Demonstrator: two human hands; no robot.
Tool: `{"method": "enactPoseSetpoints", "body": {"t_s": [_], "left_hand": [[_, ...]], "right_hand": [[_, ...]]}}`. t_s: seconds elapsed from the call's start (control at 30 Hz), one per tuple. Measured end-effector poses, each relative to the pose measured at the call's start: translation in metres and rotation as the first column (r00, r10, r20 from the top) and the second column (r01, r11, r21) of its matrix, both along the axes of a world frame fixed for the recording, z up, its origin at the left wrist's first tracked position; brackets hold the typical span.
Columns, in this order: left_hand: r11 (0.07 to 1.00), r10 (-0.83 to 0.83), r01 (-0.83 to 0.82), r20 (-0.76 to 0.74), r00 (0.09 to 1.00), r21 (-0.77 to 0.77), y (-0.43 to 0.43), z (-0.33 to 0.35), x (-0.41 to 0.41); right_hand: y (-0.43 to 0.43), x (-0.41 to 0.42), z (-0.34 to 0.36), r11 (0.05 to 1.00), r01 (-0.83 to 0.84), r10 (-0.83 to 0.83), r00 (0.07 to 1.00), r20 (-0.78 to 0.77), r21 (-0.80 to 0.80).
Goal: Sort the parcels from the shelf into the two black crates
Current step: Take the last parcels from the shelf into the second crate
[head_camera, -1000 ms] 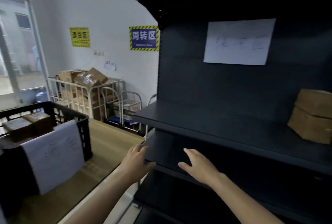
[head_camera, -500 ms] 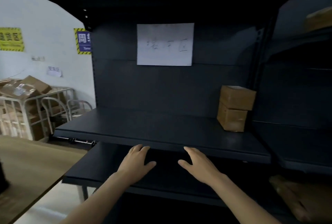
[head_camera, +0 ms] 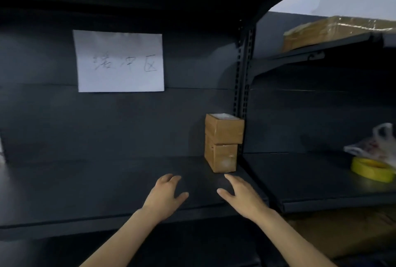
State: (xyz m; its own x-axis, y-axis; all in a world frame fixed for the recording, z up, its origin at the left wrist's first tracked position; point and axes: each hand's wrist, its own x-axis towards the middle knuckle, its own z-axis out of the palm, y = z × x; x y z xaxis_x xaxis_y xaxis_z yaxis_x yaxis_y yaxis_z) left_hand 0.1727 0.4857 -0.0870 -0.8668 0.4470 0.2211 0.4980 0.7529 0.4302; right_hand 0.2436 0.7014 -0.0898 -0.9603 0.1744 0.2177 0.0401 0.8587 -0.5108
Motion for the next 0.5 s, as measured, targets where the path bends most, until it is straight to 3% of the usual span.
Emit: {"method": "enactPoseSetpoints", "body": {"t_s": [0.3, 0.5], "left_hand": [[0.987, -0.162, 0.162, -0.057, 0.985, 0.0, 0.068, 0.024, -0.09], [0.972, -0.211, 0.219, -0.084, 0.974, 0.089, 0.102, 0.046, -0.132]], "right_hand": [[0.053, -0.054, 0.017, 0.988, 0.144, -0.149, 0.984, -0.094, -0.053], [0.082, -0.081, 0.031, 0.969, 0.233, -0.243, 0.959, -0.147, -0.084]]}}
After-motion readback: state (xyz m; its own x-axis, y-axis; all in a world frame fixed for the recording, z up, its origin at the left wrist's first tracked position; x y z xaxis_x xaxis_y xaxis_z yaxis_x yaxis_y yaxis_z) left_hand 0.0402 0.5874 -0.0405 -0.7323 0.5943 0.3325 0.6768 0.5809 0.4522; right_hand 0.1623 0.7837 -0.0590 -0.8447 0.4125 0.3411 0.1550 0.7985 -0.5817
